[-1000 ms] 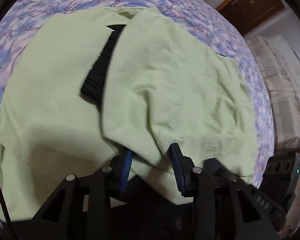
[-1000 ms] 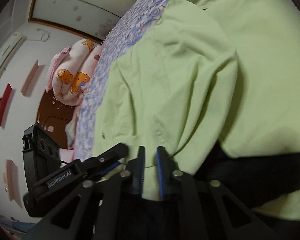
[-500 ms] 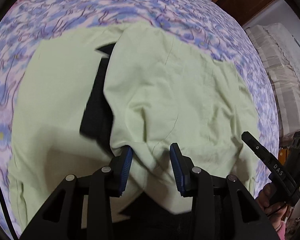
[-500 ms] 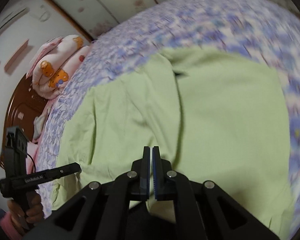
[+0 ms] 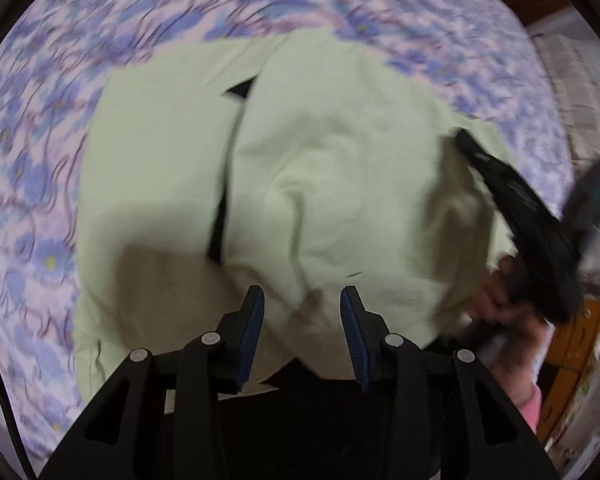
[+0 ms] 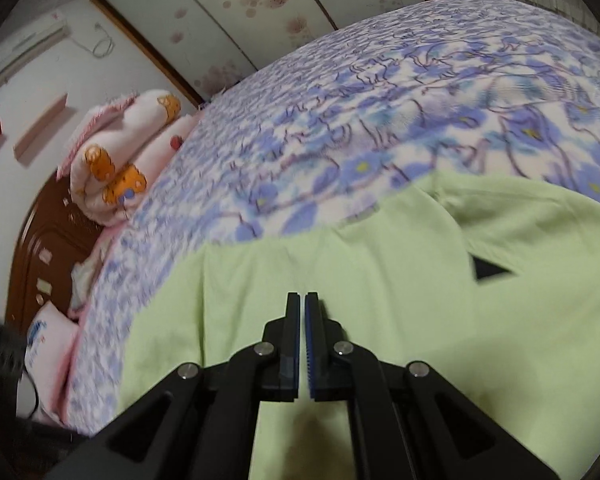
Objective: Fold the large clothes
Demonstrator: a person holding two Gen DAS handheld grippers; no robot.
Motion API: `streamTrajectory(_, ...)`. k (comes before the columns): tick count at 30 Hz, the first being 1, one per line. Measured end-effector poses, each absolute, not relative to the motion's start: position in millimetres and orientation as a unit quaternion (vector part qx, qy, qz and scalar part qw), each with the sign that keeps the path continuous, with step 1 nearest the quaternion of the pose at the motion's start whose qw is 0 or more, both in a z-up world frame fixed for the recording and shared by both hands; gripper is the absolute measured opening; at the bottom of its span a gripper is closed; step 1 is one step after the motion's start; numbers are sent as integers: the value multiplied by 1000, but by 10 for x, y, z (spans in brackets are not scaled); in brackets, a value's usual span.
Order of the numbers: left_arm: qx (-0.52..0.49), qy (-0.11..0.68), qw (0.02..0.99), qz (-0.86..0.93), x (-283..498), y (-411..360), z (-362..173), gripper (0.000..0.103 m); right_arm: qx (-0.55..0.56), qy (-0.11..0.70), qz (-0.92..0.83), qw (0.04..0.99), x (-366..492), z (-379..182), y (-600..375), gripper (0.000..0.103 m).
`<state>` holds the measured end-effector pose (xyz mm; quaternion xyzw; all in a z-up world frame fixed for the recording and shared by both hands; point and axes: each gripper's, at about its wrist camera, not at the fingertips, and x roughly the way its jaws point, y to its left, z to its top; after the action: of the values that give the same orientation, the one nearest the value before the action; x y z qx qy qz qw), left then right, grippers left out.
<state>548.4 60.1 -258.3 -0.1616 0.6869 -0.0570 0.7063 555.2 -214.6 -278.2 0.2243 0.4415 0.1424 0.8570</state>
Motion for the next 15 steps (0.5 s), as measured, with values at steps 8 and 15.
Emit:
streamTrajectory(8, -151, 587, 792, -70, 6205, 571, -2591, 38, 214, 415, 125, 876, 5927, -2786, -2037, 2)
streamTrajectory(15, -139, 559, 814, -71, 6918, 515, -2901, 38, 191, 433, 99, 875, 6018, -3050, -2131, 0)
